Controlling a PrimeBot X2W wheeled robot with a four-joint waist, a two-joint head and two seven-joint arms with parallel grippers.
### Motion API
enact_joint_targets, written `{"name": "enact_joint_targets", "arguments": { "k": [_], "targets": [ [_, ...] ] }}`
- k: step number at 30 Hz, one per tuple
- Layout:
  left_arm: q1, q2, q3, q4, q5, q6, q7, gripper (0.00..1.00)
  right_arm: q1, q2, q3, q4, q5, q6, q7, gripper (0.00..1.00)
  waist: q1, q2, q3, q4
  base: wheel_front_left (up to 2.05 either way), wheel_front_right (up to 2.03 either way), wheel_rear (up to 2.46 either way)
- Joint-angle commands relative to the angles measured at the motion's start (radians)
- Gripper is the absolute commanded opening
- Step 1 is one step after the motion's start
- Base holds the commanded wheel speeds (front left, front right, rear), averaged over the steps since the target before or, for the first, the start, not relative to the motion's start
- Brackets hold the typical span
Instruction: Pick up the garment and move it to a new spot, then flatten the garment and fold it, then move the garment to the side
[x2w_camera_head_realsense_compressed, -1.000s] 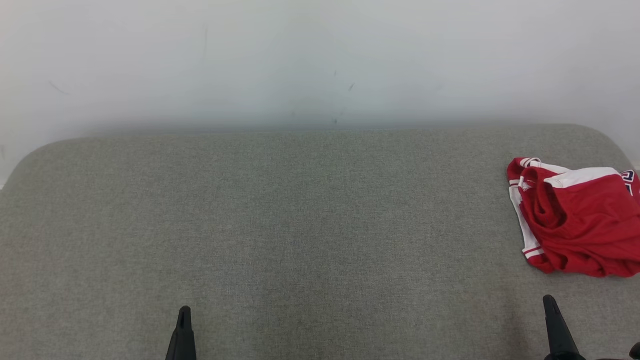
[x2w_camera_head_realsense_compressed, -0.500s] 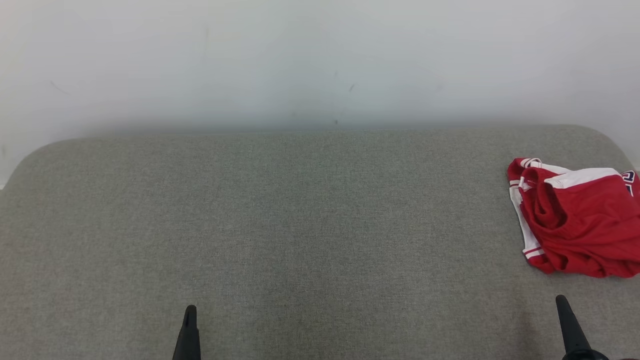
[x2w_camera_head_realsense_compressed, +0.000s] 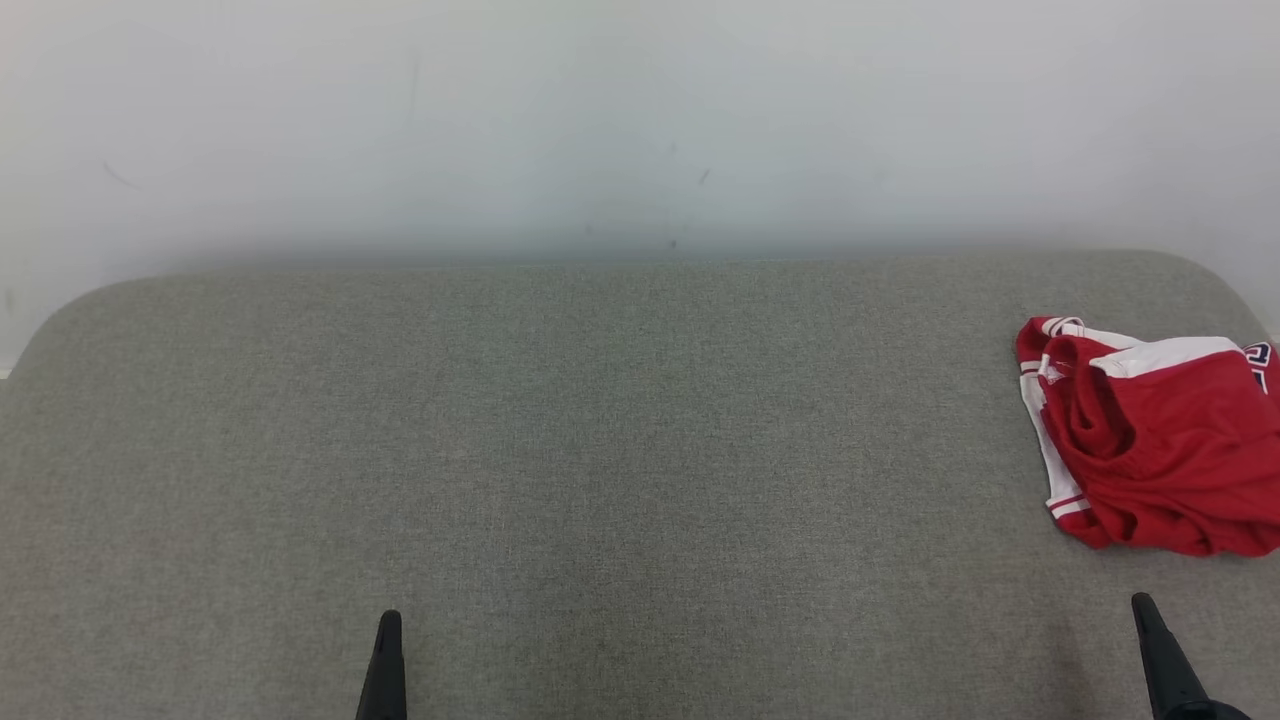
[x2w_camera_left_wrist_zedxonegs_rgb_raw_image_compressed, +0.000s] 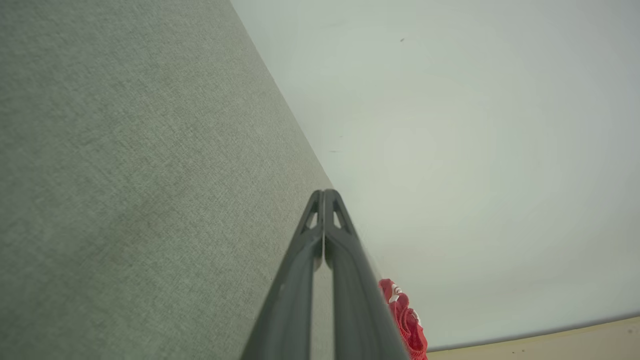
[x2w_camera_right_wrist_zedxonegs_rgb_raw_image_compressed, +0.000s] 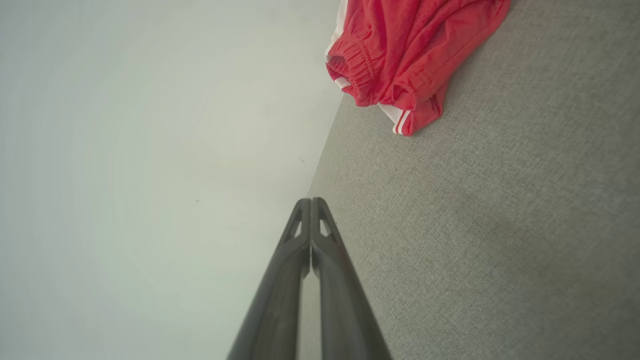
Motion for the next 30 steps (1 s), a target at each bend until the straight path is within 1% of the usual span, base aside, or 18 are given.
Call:
{"name": "enact_joint_targets", "arguments": {
  "k": [1, 18, 30],
  "targets": [
    [-0.014, 0.004, -0.005, -0.013, -0.023, -0.007, 0.005, 0.0, 0.001, -0.008, -0.009, -0.01, 0.025, 0.001, 0.007, 0.0, 0.0, -0.0001, 0.0, 0.0, 0.0, 0.0, 0.0],
    [-0.014, 0.005, -0.022, -0.021, -0.179, -0.019, 0.017, 0.0, 0.01, -0.009, -0.057, -0.023, 0.172, 0.001, 0.071, 0.0, 0.0, -0.0001, -0.001, 0.002, 0.0, 0.0, 0.0],
    [-0.014, 0.005, -0.034, -0.025, -0.264, -0.026, 0.025, 0.0, 0.015, -0.008, -0.086, -0.03, 0.253, 0.001, 0.109, 0.0, -0.0001, -0.0001, -0.002, 0.003, 0.0, 0.0, 0.0]
  ]
}}
